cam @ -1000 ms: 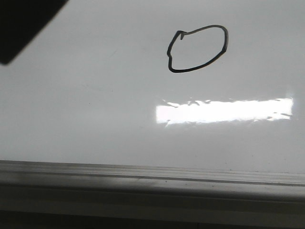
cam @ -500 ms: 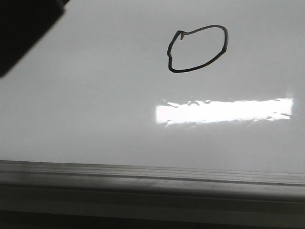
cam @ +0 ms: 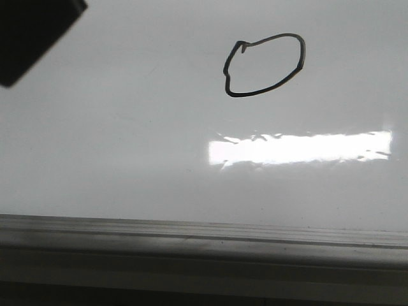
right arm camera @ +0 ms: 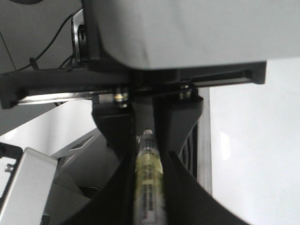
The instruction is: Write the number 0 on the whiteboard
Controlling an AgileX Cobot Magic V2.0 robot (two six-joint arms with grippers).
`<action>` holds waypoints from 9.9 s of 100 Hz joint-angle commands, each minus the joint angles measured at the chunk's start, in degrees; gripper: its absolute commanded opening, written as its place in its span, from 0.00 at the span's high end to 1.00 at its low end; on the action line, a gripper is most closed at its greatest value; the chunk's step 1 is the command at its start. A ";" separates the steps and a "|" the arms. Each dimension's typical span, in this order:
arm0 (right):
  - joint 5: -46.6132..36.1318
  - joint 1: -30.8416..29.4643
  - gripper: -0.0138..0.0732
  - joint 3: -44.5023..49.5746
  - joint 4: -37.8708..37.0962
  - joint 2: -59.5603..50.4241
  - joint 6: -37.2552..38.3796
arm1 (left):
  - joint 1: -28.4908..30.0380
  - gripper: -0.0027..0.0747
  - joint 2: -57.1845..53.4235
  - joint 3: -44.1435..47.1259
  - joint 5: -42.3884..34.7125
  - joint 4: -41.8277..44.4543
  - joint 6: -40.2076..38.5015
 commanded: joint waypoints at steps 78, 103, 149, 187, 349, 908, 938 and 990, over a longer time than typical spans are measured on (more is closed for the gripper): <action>-6.39 -13.99 0.23 -1.49 4.59 -10.50 5.80 | 0.31 0.99 -0.53 3.54 -12.31 24.58 -27.64; -5.03 -21.45 0.64 2.16 4.59 -20.74 13.19 | 3.76 0.99 -0.16 4.41 -12.34 41.60 -57.43; -13.29 -22.73 0.89 18.82 4.50 -33.22 17.64 | 21.19 0.99 7.36 4.41 -29.91 33.80 -62.18; -12.56 -22.73 0.89 19.53 4.50 -33.21 17.67 | 21.99 0.99 17.18 4.09 -30.23 33.90 -62.18; -11.68 -22.73 0.89 19.74 4.50 -33.10 17.67 | 26.32 0.29 18.35 4.09 -29.73 29.25 -62.76; -5.53 -22.73 0.89 26.52 -17.92 -50.03 17.77 | 74.28 0.99 -58.76 49.10 -54.08 3.29 -5.19; -5.53 -22.73 0.89 26.52 -17.92 -50.03 17.77 | 74.28 0.99 -58.88 56.73 -47.63 -4.71 -3.92; -5.53 -22.73 0.89 26.52 -17.92 -50.03 17.77 | 74.28 0.99 -58.88 56.75 -31.24 -7.43 -4.03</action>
